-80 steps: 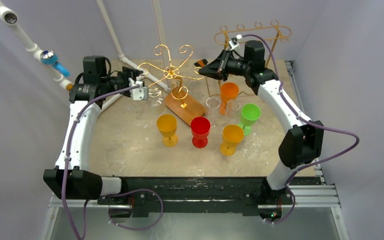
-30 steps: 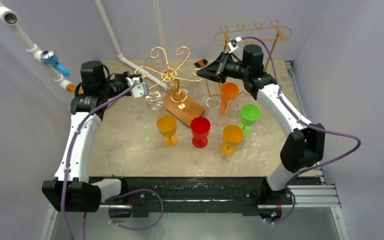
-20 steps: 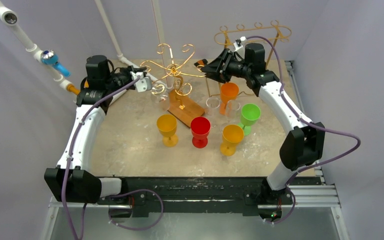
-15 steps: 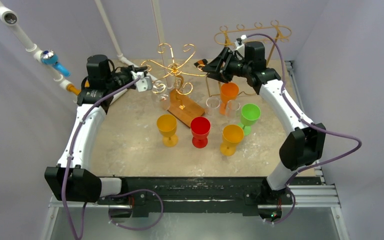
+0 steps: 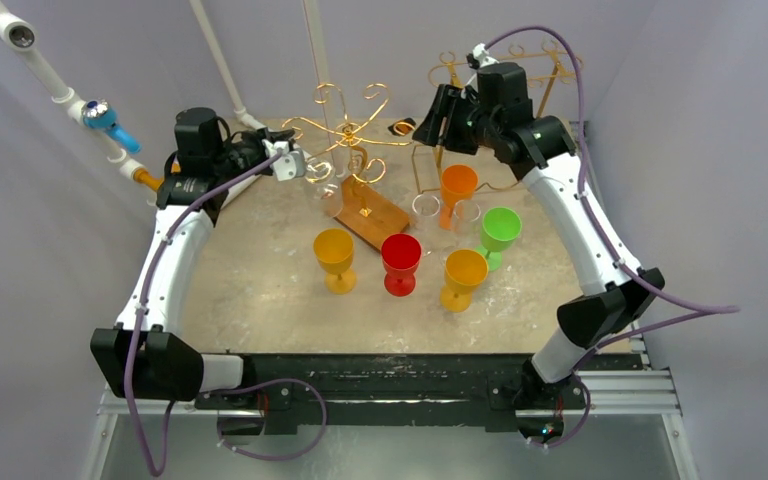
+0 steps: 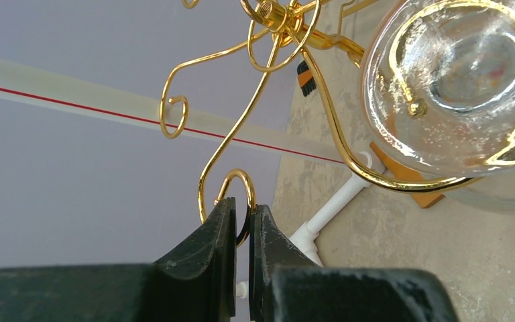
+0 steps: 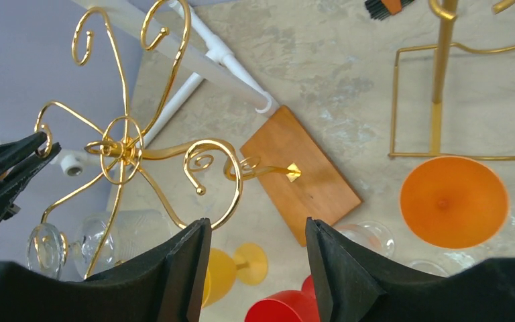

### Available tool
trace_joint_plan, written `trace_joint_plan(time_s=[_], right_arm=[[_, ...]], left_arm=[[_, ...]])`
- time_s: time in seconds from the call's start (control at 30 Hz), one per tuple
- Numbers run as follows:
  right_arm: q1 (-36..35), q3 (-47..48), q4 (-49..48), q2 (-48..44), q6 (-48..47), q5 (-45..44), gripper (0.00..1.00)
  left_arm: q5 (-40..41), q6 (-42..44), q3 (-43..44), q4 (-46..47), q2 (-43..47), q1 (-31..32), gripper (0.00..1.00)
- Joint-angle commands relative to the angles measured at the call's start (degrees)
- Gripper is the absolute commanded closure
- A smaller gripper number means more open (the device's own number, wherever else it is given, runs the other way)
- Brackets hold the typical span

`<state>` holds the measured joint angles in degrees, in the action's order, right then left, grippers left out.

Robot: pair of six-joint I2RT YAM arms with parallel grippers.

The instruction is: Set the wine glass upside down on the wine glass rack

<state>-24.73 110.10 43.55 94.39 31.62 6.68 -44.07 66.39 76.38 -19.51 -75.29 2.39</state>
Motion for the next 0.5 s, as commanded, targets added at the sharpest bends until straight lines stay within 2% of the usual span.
trace_joint_plan(time_s=[0.0,0.23,0.37,0.47], right_arm=[[0.0,4.4,8.0,0.9,-5.2,-5.2,0.39],[-0.7,10.6,6.8,3.1,-7.5,-1.1,0.4],[-2.8,19.7,8.8,7.8,-9.8,-2.6,0.37],[-3.0,21.9,7.3,9.3,-10.1,-2.3,0.33]], left_arm=[[-2.5,-5.4,1.9,6.7,0.3,-0.7,1.0],[-2.8,-4.8,1.8,6.4,0.0,-0.7,1.0],[-2.9,-4.6,2.0,6.3,-0.3,-0.6,1.0],[-2.7,-3.9,2.0,6.0,-0.4,-0.6,1.0]])
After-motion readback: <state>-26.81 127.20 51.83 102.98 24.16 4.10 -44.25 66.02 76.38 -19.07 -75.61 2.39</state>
